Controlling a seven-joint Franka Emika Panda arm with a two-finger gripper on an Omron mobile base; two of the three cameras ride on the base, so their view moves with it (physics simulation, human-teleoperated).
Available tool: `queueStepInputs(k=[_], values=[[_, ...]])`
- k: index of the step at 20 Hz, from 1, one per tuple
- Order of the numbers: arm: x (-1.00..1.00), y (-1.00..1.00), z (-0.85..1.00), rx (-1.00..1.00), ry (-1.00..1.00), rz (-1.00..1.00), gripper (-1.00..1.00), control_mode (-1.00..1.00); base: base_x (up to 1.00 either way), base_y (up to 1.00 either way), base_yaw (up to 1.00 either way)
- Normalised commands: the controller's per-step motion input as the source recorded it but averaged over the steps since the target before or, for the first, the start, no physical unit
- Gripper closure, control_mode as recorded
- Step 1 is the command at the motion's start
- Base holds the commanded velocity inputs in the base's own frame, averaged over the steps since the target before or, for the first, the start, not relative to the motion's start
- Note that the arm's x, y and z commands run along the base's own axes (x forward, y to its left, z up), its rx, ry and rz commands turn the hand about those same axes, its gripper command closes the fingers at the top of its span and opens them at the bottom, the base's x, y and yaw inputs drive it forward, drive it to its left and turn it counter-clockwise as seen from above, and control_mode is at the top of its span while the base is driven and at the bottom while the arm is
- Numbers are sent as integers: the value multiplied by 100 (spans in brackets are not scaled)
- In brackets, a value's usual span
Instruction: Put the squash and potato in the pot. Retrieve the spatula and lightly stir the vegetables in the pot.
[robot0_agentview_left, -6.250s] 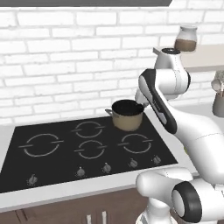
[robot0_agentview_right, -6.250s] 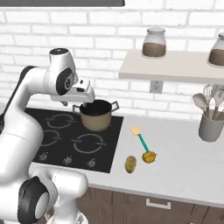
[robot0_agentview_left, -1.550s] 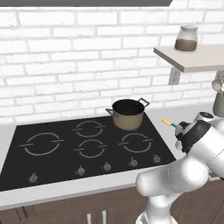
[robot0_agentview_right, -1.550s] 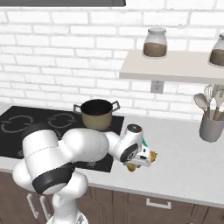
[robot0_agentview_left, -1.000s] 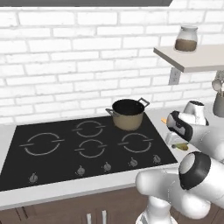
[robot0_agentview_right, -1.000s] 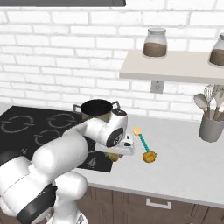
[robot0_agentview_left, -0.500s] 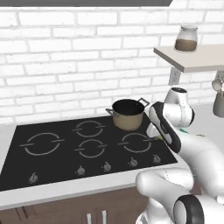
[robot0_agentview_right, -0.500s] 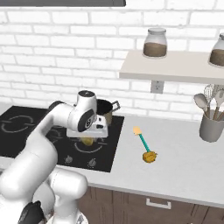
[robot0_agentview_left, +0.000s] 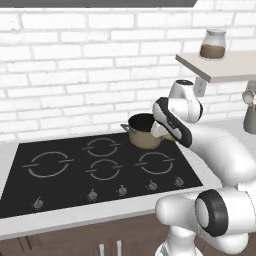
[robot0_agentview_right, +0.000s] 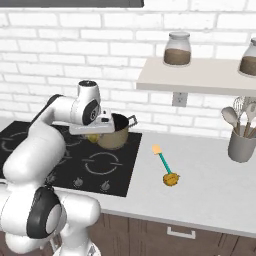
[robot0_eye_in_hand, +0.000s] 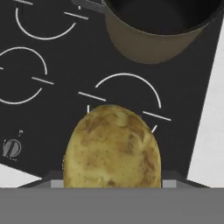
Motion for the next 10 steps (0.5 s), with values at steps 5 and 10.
queueStepInputs(k=[5, 10], values=[[100, 0, 16, 0, 17, -1, 100, -100, 0, 0, 0], [100, 0, -18, 0, 8, -4, 100, -100, 0, 0, 0]])
